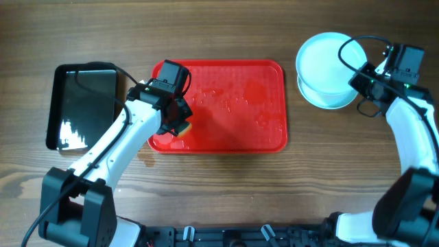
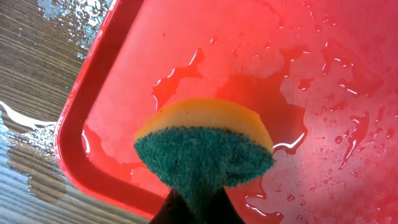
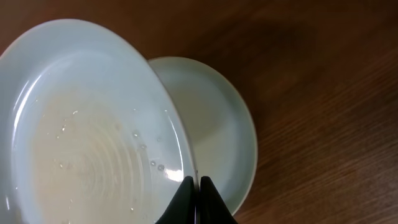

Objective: Clean dirty plates on tray and stack at the side
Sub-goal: 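Place the plate on the right stack and open the right gripper, then move the sponge with the left gripper onto the black tray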

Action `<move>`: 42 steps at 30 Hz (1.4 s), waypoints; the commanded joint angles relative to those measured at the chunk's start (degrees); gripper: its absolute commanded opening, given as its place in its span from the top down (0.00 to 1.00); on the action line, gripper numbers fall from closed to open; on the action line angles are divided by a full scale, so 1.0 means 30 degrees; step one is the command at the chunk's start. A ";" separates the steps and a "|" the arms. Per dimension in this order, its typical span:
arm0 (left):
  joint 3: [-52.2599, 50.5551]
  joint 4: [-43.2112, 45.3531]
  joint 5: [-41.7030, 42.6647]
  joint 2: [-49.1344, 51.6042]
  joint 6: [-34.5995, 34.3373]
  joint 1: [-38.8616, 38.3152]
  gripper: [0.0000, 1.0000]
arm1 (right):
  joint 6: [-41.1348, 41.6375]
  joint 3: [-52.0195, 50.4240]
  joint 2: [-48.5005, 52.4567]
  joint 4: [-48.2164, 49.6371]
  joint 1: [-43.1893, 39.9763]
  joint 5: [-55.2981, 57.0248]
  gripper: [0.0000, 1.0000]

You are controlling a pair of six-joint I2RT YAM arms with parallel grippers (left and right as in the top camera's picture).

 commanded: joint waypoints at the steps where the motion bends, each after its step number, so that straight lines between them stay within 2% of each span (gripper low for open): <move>1: -0.0102 0.0058 0.0022 0.0117 0.0313 0.0066 0.96 | 0.0758 -0.0160 0.1443 0.0532 -0.0277 -0.0532 0.95; 2: -0.0102 0.0058 0.0022 0.0117 0.0313 0.0073 0.96 | 0.0925 -0.0160 0.1712 0.0648 -0.0284 -0.0423 0.92; 6: -0.0102 0.0058 0.0022 0.0117 0.0313 0.0073 0.96 | 0.0896 -0.0160 0.2251 0.0969 -0.0284 -0.0415 0.58; 8: -0.0102 0.0058 0.0015 0.0117 0.0313 0.0073 0.96 | 0.0896 -0.0160 0.2222 0.0947 -0.0284 -0.0459 0.50; 11: -0.0102 0.0095 0.0015 0.0117 0.0321 0.0073 0.96 | 0.0896 -0.0153 0.1945 0.0896 -0.0284 -0.1545 0.48; 16: -0.0102 0.0525 0.0000 0.0117 0.0321 0.0095 0.96 | 0.0896 -0.0124 0.0510 0.0889 0.0015 -0.6951 0.48; 19: -0.0095 0.1151 -0.0204 0.0102 0.0321 0.0444 0.96 | 0.0758 -0.0124 -0.0510 0.0678 0.1129 -1.0025 0.46; 21: -0.0080 0.1195 -0.0204 -0.0080 0.0313 0.1107 0.96 | 0.0758 -0.0124 -0.0940 0.0240 0.2164 -1.1074 0.42; 24: -0.0080 0.1195 -0.0204 -0.0539 0.0313 0.2594 0.96 | 0.0772 -0.0131 -0.1056 -0.0568 0.3898 -1.1366 0.23; 27: -0.0080 0.1180 -0.0204 -0.0882 0.0321 0.4510 0.96 | 0.0758 -0.0168 -0.0969 -0.1100 0.5442 -1.1205 0.11; 31: -0.0080 0.1275 -0.0248 -0.0947 0.0313 0.7679 0.96 | 0.0896 -0.0182 -0.0969 -0.1202 0.7402 -1.0761 0.04; 39: -0.0087 0.3621 -0.0335 -0.0219 0.0313 1.2808 0.96 | 0.1807 -0.0182 -0.0969 -0.1479 1.0608 -0.9755 0.00; 41: -0.0087 0.4022 -0.0335 0.0087 0.0313 1.3595 0.82 | 0.1814 -0.0182 -0.0969 -0.1843 1.1300 -0.8852 0.00; 42: -0.0087 0.4073 -0.0328 0.0175 0.0313 1.3814 0.69 | 0.1836 -0.0182 -0.0969 -0.1974 1.1540 -0.8451 0.00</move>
